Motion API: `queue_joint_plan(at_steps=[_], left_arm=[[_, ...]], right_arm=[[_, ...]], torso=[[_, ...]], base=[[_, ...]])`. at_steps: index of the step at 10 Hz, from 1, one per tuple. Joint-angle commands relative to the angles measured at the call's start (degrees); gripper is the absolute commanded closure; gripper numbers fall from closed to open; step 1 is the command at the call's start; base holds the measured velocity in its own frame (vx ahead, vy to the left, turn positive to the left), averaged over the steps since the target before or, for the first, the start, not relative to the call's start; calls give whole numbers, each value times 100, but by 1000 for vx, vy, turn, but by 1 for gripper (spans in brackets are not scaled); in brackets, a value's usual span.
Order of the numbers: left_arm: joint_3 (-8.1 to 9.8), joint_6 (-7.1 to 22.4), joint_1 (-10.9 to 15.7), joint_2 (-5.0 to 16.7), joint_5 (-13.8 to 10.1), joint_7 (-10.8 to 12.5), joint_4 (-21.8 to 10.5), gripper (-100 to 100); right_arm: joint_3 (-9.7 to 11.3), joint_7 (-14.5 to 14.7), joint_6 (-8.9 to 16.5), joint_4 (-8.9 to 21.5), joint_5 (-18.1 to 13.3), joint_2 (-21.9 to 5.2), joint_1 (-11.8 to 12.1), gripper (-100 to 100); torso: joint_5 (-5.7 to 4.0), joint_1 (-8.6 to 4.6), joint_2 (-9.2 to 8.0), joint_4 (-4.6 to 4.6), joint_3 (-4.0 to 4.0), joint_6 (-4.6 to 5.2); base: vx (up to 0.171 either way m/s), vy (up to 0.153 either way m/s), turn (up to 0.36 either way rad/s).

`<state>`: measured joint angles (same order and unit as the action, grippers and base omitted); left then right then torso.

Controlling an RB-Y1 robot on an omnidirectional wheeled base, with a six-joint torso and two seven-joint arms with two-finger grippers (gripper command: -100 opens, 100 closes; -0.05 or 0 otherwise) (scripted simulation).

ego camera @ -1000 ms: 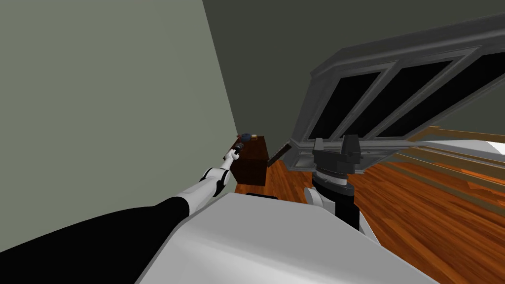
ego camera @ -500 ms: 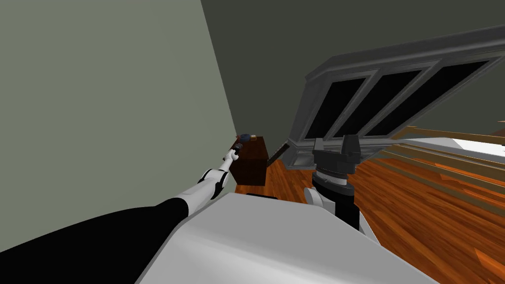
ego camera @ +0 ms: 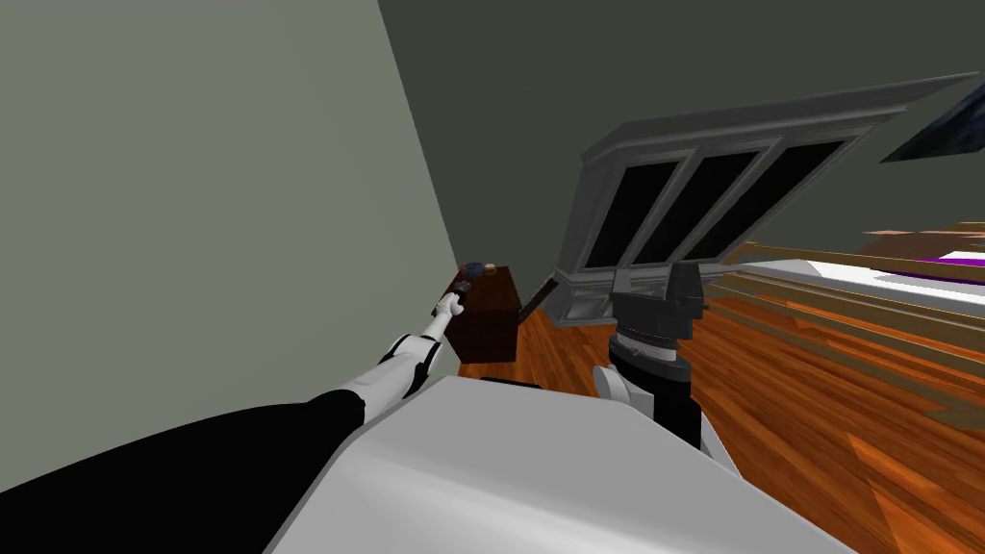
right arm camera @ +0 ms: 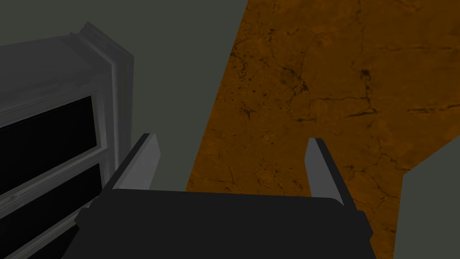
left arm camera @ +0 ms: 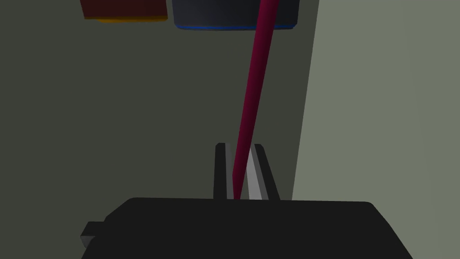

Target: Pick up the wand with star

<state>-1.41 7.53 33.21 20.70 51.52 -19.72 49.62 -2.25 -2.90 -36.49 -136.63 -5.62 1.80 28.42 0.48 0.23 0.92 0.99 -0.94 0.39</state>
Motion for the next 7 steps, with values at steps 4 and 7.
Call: queue_joint_plan(at_steps=[4, 7], left_arm=[[-565, 683, -369, 237, 301, 726, 604, 100], [-580, 912, -369, 237, 325, 1111, 745, 100]], right_arm=[[0, 0, 0, 0, 0, 1, 1, 0], [0, 0, 0, 0, 0, 0, 1, 0]], torso=[[-1, -6, 0, -5, 3, -17], [2, 5, -6, -9, 8, -19]], base=[[-21, 41, -99], [-19, 38, -60]])
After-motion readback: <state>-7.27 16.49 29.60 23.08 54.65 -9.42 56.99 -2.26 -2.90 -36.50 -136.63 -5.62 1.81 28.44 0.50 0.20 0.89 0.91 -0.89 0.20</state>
